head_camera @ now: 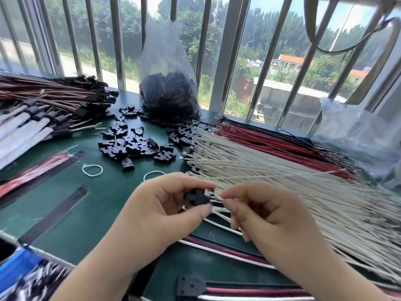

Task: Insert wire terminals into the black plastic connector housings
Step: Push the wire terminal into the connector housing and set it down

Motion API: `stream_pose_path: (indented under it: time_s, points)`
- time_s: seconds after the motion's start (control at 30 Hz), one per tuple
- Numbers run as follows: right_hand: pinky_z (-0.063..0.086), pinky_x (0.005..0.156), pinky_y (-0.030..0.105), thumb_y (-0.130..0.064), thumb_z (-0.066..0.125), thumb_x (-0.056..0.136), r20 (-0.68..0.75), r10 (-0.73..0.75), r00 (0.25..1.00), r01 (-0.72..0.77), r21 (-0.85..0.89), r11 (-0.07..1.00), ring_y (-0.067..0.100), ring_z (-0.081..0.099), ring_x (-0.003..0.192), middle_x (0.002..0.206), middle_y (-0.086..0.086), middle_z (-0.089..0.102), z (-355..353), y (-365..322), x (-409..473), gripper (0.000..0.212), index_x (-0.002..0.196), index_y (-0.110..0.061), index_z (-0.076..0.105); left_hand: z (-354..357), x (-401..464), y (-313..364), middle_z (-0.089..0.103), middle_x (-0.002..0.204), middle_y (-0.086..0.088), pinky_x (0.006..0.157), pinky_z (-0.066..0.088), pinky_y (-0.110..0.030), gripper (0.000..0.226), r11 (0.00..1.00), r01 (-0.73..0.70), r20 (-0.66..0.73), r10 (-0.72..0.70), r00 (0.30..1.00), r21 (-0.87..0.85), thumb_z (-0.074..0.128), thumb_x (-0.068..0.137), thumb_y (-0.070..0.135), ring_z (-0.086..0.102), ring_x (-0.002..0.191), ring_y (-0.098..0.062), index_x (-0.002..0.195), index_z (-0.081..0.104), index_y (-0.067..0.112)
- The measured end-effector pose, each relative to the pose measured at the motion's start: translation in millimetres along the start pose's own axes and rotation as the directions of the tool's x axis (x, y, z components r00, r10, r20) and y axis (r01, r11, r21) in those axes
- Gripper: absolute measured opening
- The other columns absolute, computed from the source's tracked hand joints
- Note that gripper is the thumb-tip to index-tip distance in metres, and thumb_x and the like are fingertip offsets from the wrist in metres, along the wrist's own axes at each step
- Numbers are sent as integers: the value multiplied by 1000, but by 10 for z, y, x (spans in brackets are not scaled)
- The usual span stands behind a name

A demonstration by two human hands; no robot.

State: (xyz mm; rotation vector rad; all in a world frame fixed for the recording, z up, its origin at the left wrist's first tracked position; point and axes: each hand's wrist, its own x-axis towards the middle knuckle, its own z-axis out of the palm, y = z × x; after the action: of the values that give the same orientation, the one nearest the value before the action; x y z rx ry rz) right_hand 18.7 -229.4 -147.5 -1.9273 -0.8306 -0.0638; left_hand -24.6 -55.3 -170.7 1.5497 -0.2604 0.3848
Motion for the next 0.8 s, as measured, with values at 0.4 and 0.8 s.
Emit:
stream_pose_path:
  time_s: [0.4,0.8]
  points:
    - [37,47,12,-33,64,79,-46,-10,999,11,9,1000,3,48,48,58,-13,62,-66,-12,-14,12,88,-40,66,-2,9,-118,69,75,0,66,46,-19,40,980,-170,-120,182,976,103,68,71,45,56,59,-8,111,65,42]
    - [37,58,12,-46,60,77,-65,-196,978,145,-457,877,-8,51,65,73,-29,57,-108,-110,-39,10,82,-38,61,-10,-8,-84,57,50,1,42,30,-15,18,984,24,-32,-30,999,-176,63,70,36,41,40,-14,81,73,25]
